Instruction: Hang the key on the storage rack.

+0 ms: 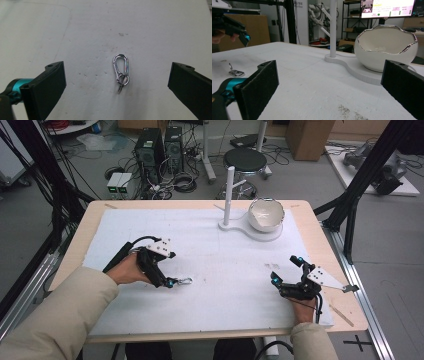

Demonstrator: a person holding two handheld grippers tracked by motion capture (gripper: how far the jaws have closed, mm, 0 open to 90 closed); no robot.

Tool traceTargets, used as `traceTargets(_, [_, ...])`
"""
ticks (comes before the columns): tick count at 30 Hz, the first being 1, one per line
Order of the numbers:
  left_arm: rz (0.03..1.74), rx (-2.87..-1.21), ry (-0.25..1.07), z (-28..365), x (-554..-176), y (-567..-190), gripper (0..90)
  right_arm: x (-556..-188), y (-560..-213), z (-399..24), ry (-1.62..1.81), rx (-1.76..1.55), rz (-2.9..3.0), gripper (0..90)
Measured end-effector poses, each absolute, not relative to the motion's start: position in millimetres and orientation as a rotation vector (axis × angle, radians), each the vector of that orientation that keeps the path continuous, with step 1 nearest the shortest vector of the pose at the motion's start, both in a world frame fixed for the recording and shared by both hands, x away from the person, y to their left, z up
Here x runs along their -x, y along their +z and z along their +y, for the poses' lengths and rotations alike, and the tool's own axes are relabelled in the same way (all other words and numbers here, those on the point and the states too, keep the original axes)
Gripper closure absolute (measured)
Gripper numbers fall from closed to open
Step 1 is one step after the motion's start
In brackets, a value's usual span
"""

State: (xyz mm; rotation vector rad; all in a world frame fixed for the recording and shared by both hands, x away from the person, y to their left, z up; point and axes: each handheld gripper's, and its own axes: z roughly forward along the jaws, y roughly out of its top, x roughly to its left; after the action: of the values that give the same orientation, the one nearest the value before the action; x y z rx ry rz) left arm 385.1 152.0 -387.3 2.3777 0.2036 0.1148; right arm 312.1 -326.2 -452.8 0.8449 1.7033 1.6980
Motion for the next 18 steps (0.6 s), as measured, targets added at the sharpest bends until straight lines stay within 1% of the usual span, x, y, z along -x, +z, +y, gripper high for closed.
traceTargets(7, [0.201,-2.418,0.072,147.1,-386.9,-398.3,2.1,-312.3,-452.8,-326.5,1.698,-0.846,1.7,0.4])
traceTargets(10, [0.179,-2.452,0.071,146.1,-386.5,-402.2,6.8,-312.5,-452.8,-326.4,1.702,-0.843,1.698,0.4])
traceTargets(18, [0.199,-2.468,0.06,144.9,-388.1,-409.6,9.5,-312.6,-452.9,-326.5,1.702,-0.843,1.697,0.4])
